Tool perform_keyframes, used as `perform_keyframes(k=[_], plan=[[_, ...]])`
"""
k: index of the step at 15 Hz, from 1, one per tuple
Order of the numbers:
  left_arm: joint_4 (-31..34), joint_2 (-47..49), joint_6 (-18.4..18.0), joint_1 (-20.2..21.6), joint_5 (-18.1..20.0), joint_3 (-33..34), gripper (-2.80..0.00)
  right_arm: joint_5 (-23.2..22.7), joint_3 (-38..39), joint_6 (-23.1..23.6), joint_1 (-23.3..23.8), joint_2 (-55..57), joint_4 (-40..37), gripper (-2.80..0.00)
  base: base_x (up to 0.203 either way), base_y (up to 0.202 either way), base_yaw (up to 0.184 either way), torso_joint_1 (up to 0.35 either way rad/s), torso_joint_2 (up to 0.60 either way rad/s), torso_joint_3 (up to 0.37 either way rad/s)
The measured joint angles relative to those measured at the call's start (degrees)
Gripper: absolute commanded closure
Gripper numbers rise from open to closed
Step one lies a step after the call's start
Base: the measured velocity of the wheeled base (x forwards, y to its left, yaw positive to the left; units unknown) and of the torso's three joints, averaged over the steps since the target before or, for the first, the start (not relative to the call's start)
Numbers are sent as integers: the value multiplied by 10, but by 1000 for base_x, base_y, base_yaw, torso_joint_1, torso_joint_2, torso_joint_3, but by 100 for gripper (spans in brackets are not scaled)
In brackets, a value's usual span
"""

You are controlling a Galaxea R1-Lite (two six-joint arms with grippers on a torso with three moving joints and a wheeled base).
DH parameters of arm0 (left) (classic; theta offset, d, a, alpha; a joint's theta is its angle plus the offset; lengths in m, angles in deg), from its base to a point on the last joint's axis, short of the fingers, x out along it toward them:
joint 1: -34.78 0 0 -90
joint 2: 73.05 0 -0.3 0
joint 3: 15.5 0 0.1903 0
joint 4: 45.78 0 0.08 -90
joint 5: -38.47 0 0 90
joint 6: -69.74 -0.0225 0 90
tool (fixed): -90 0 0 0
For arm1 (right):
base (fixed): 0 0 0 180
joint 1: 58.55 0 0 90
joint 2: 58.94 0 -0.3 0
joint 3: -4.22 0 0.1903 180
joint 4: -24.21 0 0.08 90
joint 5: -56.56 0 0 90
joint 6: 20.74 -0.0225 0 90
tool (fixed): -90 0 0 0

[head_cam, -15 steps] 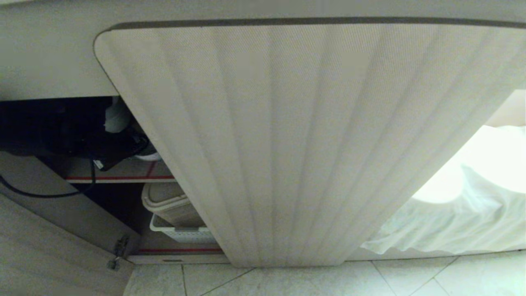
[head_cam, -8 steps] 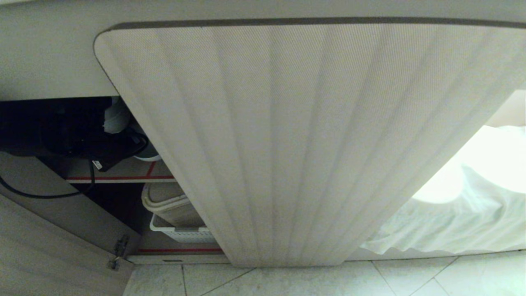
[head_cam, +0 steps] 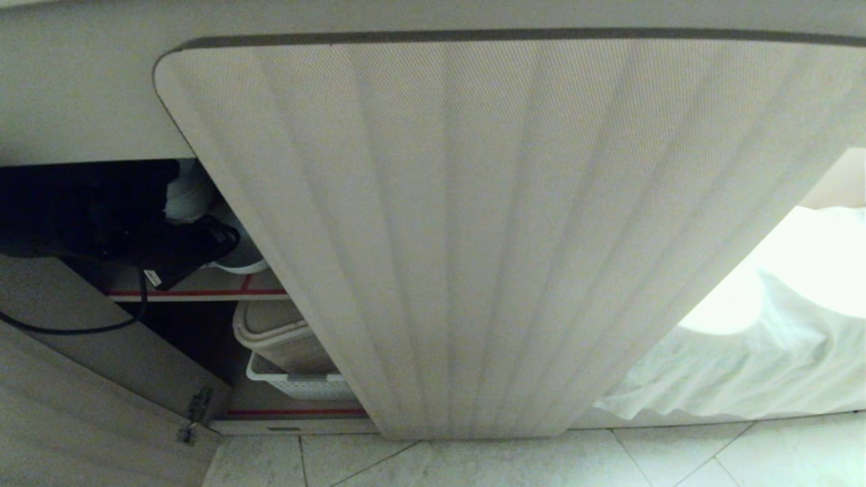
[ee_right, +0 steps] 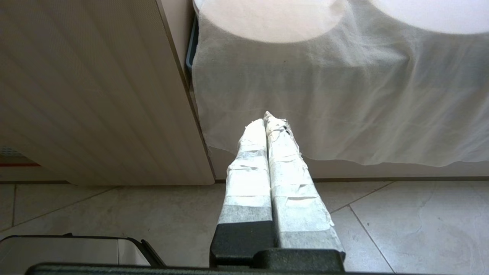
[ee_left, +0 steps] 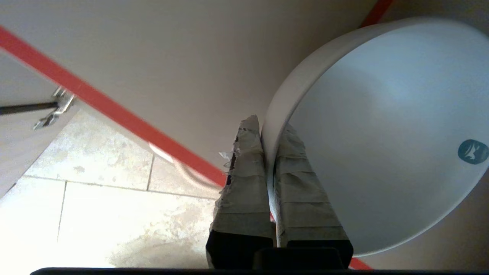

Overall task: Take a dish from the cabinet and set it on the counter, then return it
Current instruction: Take the bowl from the cabinet

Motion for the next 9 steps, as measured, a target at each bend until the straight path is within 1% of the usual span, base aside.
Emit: perform_keyframes(k=[3, 9], plan=[[6, -14, 0, 0, 0, 14, 0, 0, 0, 0, 0, 0, 0, 0, 0, 0, 0, 0, 0, 0], [5, -46, 0, -1, 1, 65, 0, 0, 0, 0, 0, 0, 0, 0, 0, 0, 0, 0, 0, 0]])
